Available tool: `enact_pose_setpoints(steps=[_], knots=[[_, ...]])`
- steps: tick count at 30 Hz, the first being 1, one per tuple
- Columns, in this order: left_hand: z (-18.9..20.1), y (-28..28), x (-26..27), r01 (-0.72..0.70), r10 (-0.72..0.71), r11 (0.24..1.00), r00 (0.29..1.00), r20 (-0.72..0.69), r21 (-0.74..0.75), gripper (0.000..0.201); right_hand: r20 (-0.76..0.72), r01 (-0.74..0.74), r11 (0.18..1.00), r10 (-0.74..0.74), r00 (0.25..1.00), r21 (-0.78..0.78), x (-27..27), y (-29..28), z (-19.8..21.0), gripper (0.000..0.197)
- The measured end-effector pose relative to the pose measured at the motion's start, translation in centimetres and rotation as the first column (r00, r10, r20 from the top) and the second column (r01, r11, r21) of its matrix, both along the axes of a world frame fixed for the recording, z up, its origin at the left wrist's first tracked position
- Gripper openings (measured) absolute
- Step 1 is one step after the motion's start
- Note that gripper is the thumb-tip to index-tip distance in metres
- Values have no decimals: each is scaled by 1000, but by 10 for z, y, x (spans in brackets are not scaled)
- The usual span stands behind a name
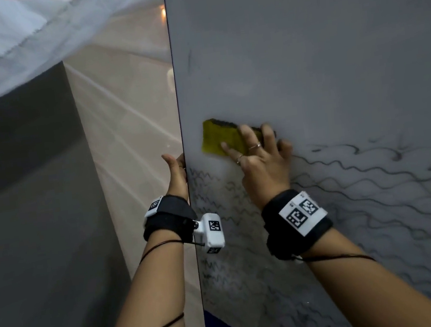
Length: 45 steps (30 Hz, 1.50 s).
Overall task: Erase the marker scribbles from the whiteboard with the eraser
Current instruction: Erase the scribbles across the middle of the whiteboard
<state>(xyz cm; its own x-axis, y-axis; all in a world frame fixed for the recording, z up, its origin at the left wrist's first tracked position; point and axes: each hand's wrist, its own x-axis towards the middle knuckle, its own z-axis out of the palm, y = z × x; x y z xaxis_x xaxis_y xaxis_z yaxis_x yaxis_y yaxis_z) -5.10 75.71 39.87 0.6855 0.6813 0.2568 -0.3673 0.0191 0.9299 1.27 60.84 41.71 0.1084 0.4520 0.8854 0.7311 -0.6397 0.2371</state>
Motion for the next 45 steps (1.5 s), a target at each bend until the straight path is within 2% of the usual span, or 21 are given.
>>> enact_pose_setpoints(steps=[2, 4, 8, 9, 11, 14, 16, 18, 20, 22, 25, 30, 31, 33, 37, 39, 42, 45], knots=[[-1, -1, 1, -5, 5, 1000, 1000, 7, -19, 83, 35, 24, 995, -21, 999, -96, 1, -8, -22, 45], [-4, 0, 3, 0, 0, 999, 1000, 8, -32, 82, 18, 25, 995, -23, 1000, -93, 0, -25, -26, 50], [-7, 1, 9, -54, 52, 998, 997, -64, -26, 74, 39, 16, 987, -22, 999, 159, -2, -49, 17, 52], [-5, -1, 10, -87, 85, 996, 993, -87, -19, 79, 46, 23, 980, -33, 998, 199, 0, -50, 30, 48], [-13, 1, 18, -154, 158, 987, 980, -122, 43, 103, 47, 32, 972, -44, 998, 232, 1, -46, 44, 40], [-15, -6, 26, -255, 276, 955, 950, -144, 149, 111, 54, 52, 986, -61, 997, 160, 1, -38, 17, 44], [-11, -19, 23, -389, 419, 881, 906, -64, 268, 97, 49, 59, 996, -63, 997, 64, 1, -47, -14, 45], [-9, -32, 19, -533, 529, 702, 834, 157, 471, 75, 15, 83, 995, -84, 996, 57, 1, -69, -27, 45], [-7, -45, 15, -511, 472, 542, 842, 261, 668, 54, 6, 94, 980, -97, 995, 174, 1, -89, -14, 48], [-10, -58, 18, -377, 395, 484, 899, 187, 790, 52, 21, 121, 946, -133, 991, 300, 3, -100, 12, 46], [-17, -69, 24, -307, 348, 527, 929, 129, 792, 64, 20, 148, 939, -162, 987, 312, 7, -95, 25, 47], [-21, -68, 28, -255, 321, 562, 944, 76, 787, 77, -1, 167, 983, -167, 986, 80, 5, -101, -41, 41], [-20, -70, 28, -238, 324, 558, 945, 56, 795, 74, -3, 181, 981, -182, 983, 75, 4, -109, -44, 40], [-18, -73, 27, -200, 326, 545, 945, 14, 814, 69, 20, 203, 966, -209, 978, 162, 5, -118, -30, 39], [-16, -78, 30, -183, 368, 535, 929, -33, 825, 80, 8, 198, 914, -215, 977, 354, 11, -111, 2, 44], [-14, -82, 32, -177, 370, 548, 928, -47, 817, 82, 16, 200, 937, -213, 977, 286, 13, -104, -7, 41], [-14, -85, 33, -176, 359, 571, 932, -51, 802, 85, 41, 194, 974, -200, 979, 115, 14, -116, -43, 42], [-15, -84, 32, -173, 353, 569, 935, -48, 804, 88, 43, 194, 970, -202, 978, 144, 13, -147, -36, 46]])
